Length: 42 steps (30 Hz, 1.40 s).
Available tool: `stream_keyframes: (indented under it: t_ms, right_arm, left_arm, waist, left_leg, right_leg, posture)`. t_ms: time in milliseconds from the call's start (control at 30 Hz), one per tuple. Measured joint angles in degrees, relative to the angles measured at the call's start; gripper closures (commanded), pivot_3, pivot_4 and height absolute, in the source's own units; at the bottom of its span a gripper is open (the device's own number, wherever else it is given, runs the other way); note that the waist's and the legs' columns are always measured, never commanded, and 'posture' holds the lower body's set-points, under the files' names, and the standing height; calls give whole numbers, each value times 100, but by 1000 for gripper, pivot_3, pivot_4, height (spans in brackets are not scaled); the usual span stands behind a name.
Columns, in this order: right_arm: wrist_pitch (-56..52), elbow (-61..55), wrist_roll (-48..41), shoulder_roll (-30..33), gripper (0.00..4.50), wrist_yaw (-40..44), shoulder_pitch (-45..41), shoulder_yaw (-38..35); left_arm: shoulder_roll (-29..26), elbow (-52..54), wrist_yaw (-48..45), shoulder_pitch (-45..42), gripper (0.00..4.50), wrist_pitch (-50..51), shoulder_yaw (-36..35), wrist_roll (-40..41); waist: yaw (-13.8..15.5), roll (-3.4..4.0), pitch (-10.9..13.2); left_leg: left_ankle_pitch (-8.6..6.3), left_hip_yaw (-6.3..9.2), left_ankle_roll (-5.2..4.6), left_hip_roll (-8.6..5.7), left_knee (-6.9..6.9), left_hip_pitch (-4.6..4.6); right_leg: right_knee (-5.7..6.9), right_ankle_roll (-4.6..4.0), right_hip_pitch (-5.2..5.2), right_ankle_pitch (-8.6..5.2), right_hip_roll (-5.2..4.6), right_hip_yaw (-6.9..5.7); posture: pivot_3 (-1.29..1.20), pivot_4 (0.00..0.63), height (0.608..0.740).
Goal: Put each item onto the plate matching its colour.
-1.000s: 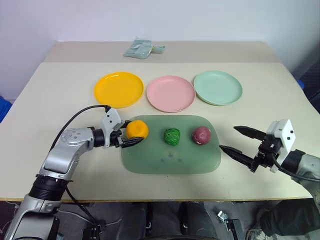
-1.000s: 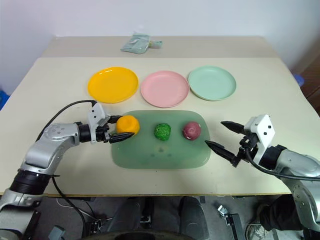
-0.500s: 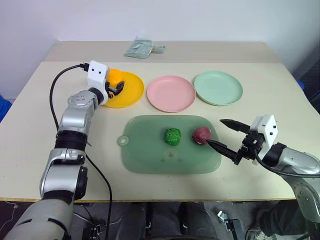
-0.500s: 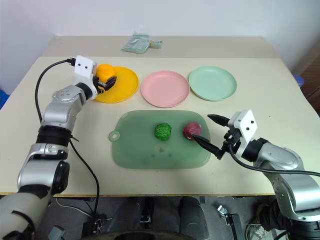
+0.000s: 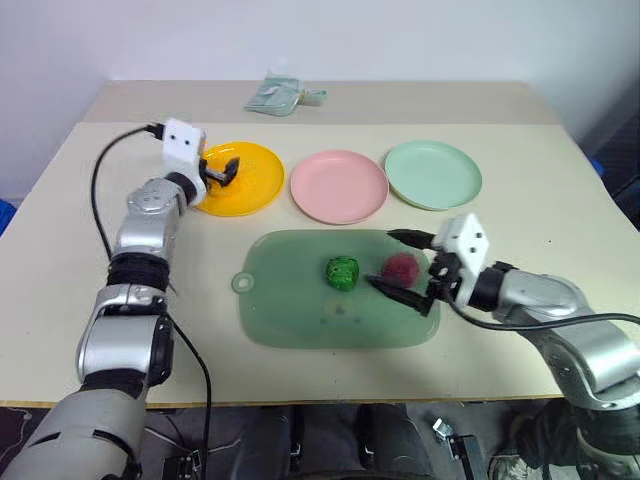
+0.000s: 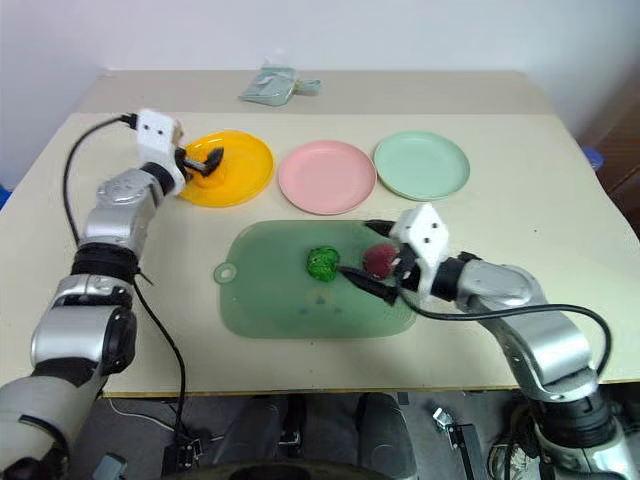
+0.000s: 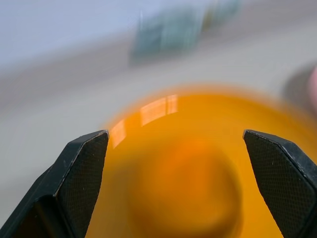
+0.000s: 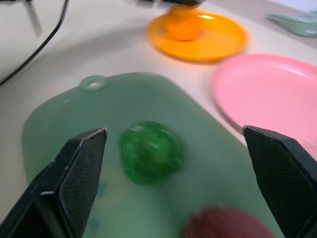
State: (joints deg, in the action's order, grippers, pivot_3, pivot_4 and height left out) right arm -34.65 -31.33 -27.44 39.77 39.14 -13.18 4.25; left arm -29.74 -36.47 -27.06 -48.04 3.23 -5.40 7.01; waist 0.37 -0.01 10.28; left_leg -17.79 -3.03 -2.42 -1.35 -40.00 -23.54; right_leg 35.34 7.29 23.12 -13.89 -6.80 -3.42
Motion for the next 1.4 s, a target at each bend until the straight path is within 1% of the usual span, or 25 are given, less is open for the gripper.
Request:
stream_keyframes:
  t_ms: [100, 167, 300, 333, 400, 433, 467, 500, 533, 667, 767, 867, 967, 1067, 1100, 1133, 1200, 1233, 1333, 1400]
  right_arm:
    - [23, 190, 428, -117, 0, -71, -255, 477]
    - [32, 448, 708, -219, 0, -85, -419, 787]
    - [23, 714, 1046, -423, 0, -96, -592, 1174]
    - [11, 808, 1137, -494, 535, -124, -656, 1248]
    - [3, 978, 1307, -592, 1181, -192, -747, 1330]
    - [2, 1039, 1367, -628, 1793, -217, -772, 1331]
    - [2, 1044, 1395, -649, 2276, -226, -788, 1331]
    - [2, 1043, 1418, -665, 2625, -225, -792, 1331]
    - [1, 1036, 1419, -690, 2738, -218, -792, 1320]
    - [8, 857, 1317, -800, 2738, -214, -907, 1141]
    - [18, 1350, 1423, -1085, 2738, -737, -1701, 653]
    - [192, 2659, 1956, -1084, 2738, -1569, -2613, 121]
    - [544, 4118, 2403, -1022, 2738, -2089, -2926, -64]
    - [1098, 5747, 2561, -1171, 2738, -2307, -3238, -151]
    - [1290, 6089, 2596, -1195, 1679, -2304, -3304, -151]
    - [1544, 6481, 2606, -1221, 1277, -2287, -3384, -177]
    - [1971, 6811, 2597, -1237, 221, -2221, -3433, -304]
    - [2161, 6810, 2575, -1233, 37, -2135, -3432, -360]
    - [2449, 6359, 2383, -1167, 37, -1707, -3328, -476]
    - [2458, 5213, 1901, -906, 37, -853, -2829, -535]
  left_arm:
    - [-481, 1435, -653, 1140, 65, 96, 18, 141]
    - [-781, 2670, -1406, 2159, 65, 332, 128, 516]
    - [-1088, 4383, -2470, 3302, 65, 818, 547, 1103]
    - [-1156, 4704, -2620, 3484, 0, 943, 609, 1210]
    - [-1214, 5169, -2794, 3724, 0, 1195, 690, 1393]
    - [-1216, 5297, -2818, 3784, 0, 1300, 689, 1465]
    - [-1226, 5390, -2832, 3827, 0, 1388, 686, 1506]
    - [-1234, 5456, -2847, 3844, 0, 1455, 683, 1533]
    - [-1238, 5512, -2852, 3858, 0, 1517, 678, 1574]
    - [-1237, 5625, -2854, 3951, 0, 1630, 682, 1617]
    - [-1092, 5715, -2814, 3942, 0, 1650, 707, 1620]
    - [-921, 5830, -2756, 3948, 0, 1672, 871, 1621]
    - [-798, 5937, -2667, 3949, 0, 1767, 958, 1620]
    - [-664, 6047, -2529, 3951, 0, 1801, 1041, 1618]
    - [-631, 6089, -2501, 3955, 0, 1836, 1070, 1618]
    - [-607, 6134, -2456, 3963, 0, 1871, 1096, 1616]
    - [-598, 6176, -2361, 4004, 0, 1890, 1104, 1613]
    - [-599, 6196, -2321, 4053, 0, 1897, 1102, 1612]
    - [-610, 6232, -2247, 4132, 0, 1919, 1092, 1613]
    - [-639, 6273, -2237, 4193, 0, 1942, 1057, 1618]
  waist:
    - [-54, 3, -2]
    - [-71, 0, -2]
    - [20, 0, -1]
    - [25, -1, -2]
    - [31, 2, -2]
    - [32, 1, -2]
    - [28, 2, -2]
    - [27, 2, -2]
    - [25, 2, -2]
    - [19, 3, -2]
    - [13, 4, -2]
    - [44, 1, -3]
    - [14, 1, -3]
    - [-94, 6, -1]
    - [-117, 9, 1]
    - [-136, 9, 1]
    - [-153, 15, 3]
    - [-157, 18, 5]
    - [-147, 21, 7]
    - [-73, 21, 6]
  left_leg:
    - [1, -3, 1, 0, 2, 1]
    - [0, 3, 1, -2, 0, 0]
    - [0, 5, 3, -2, -8, 1]
    - [1, 6, 5, -2, -7, 2]
    - [2, 7, 6, -2, -6, 2]
    - [2, 8, 6, -1, -6, 2]
    - [2, 7, 6, -2, -5, 2]
    - [2, 7, 6, -2, -4, 2]
    - [2, 7, 5, -1, -4, 2]
    - [2, 5, 5, -1, -3, 2]
    - [4, 2, 6, -1, -5, 2]
    - [3, 7, 6, -4, -3, 3]
    - [4, 1, 6, -6, 11, 2]
    - [8, -6, 11, -2, 19, 2]
    - [9, -6, 12, 0, 23, 2]
    - [9, -6, 13, 1, 26, 2]
    - [11, -6, 15, 4, 31, 2]
    - [11, -7, 15, 5, 31, 2]
    - [11, -7, 16, 6, 31, 2]
    - [10, 3, 15, 5, 30, 2]
  right_leg:
    - [5, 0, -1, 0, -1, 1]
    - [5, -2, -3, 0, -4, 0]
    - [-6, -3, -5, 0, -6, 1]
    - [-4, -3, -5, 0, -6, 1]
    - [-1, -4, -3, 0, -6, 2]
    - [-1, -4, -3, 0, -4, 2]
    - [-1, -4, -2, 0, -4, 2]
    - [-1, -5, -1, -1, -3, 2]
    - [-1, -5, -1, -1, -2, 2]
    - [-1, -4, 0, 0, 0, 2]
    - [3, -4, 1, 1, -1, 3]
    - [3, -6, -1, 0, -1, 2]
    - [-1, -6, 1, 0, 0, 3]
    - [-1, -6, 4, 0, 4, 4]
    - [0, -6, 6, 0, 5, 4]
    - [1, -6, 6, -1, 7, 4]
    - [0, -5, 8, -1, 10, 4]
    - [0, -6, 9, -1, 10, 5]
    - [0, -5, 9, -1, 9, 5]
    - [-6, -5, 1, -1, 8, 2]
  posture:
    - [0, 150, 740]
    - [0, 150, 740]
    - [0, 150, 740]
    - [0, 150, 740]
    - [0, 150, 740]
    - [0, 150, 740]
    - [0, 150, 740]
    - [0, 150, 740]
    - [0, 150, 740]
    - [0, 150, 740]
    - [0, 150, 740]
    - [0, 150, 740]
    - [0, 150, 740]
    - [0, 150, 740]
    - [0, 150, 740]
    - [0, 150, 740]
    - [0, 150, 740]
    - [0, 150, 740]
    - [0, 150, 740]
    - [0, 150, 740]
